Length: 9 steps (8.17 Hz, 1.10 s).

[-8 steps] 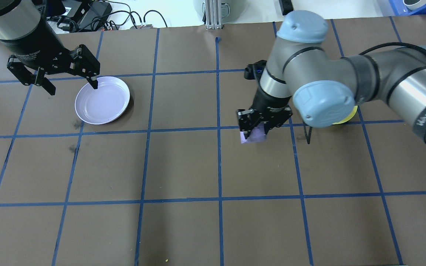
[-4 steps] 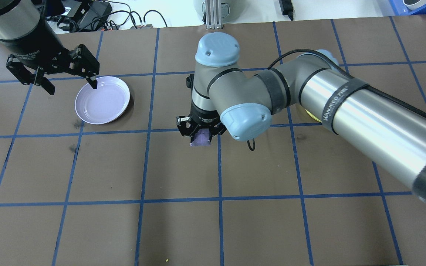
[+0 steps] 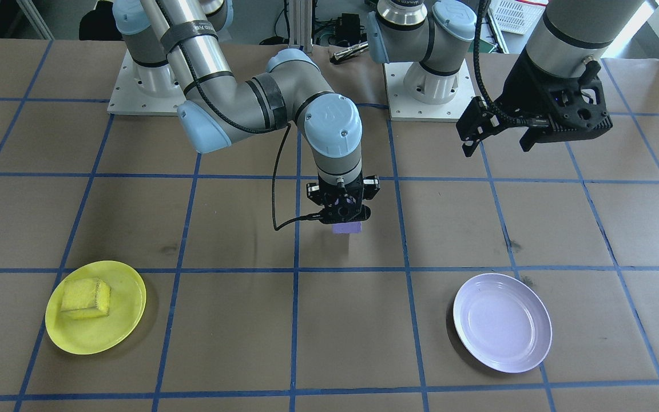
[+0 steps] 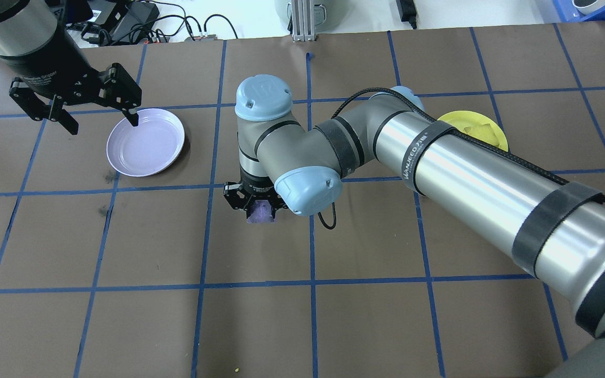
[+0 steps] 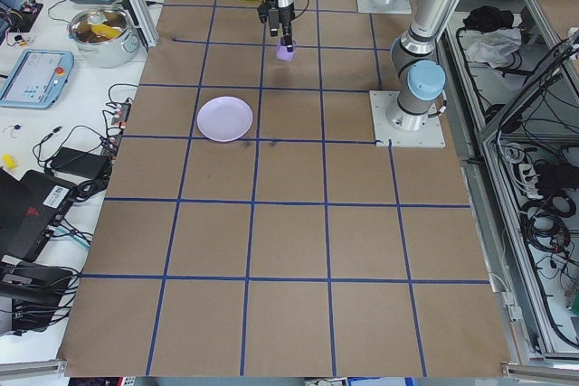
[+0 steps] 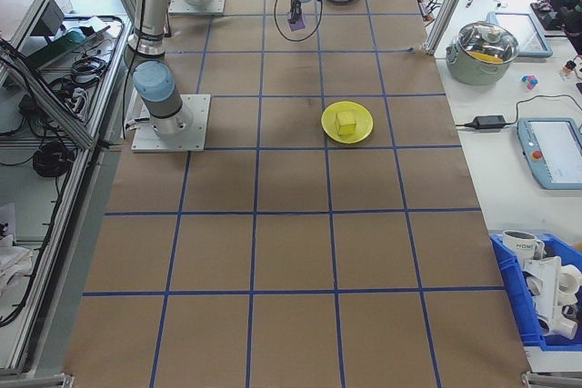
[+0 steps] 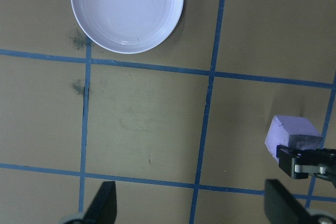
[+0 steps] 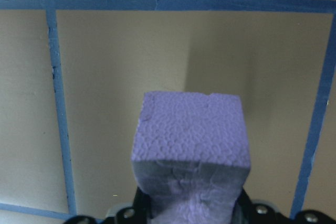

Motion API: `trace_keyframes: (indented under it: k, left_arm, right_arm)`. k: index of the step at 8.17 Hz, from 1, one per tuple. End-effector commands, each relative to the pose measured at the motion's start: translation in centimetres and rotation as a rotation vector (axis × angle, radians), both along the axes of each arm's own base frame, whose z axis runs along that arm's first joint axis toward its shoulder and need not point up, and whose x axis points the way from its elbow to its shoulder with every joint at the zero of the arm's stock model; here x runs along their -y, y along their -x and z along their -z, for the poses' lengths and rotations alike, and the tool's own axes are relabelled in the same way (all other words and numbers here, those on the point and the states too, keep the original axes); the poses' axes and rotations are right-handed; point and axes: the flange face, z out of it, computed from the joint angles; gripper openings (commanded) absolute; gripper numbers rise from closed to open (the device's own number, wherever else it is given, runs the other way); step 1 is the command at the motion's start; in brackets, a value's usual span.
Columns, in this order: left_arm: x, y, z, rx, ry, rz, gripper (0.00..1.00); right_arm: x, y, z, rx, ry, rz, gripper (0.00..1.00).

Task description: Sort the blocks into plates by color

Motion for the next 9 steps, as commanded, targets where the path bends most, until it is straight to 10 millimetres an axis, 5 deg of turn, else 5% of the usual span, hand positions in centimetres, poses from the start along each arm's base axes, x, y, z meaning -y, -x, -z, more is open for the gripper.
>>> trace_keyframes:
  k: [1,2,7,8,9]
  left_arm:
    - [0.0,0.0,0.0,0.000,0.001,0.000,1.00]
    - [0.0,0.0,0.0,0.000,0.000,0.000,1.00]
    - [-0.2,0.1,-0.5,-0.003,0.018,0.003,1.00]
    - [-0.4,0.3,-0.8,-0.005,0.026,0.011,1.00]
    - [-0.6,0.6,-1.4,0.005,0.035,0.049,1.00]
  right_arm:
    - [0.2,0.0,1.3,-0.021,-0.009,0.000,0.83]
    - [0.1,0.0,1.4,-0.022,-0.012,0.001,1.00]
    - [0.8,1.9,-2.6,-0.059,0.076,-0.021,1.00]
    - [1.6,3.4,-3.1,-0.064,0.098,-0.116,1.00]
    - [3.4,7.0,-4.2,-0.108,0.109,-0.162,1.00]
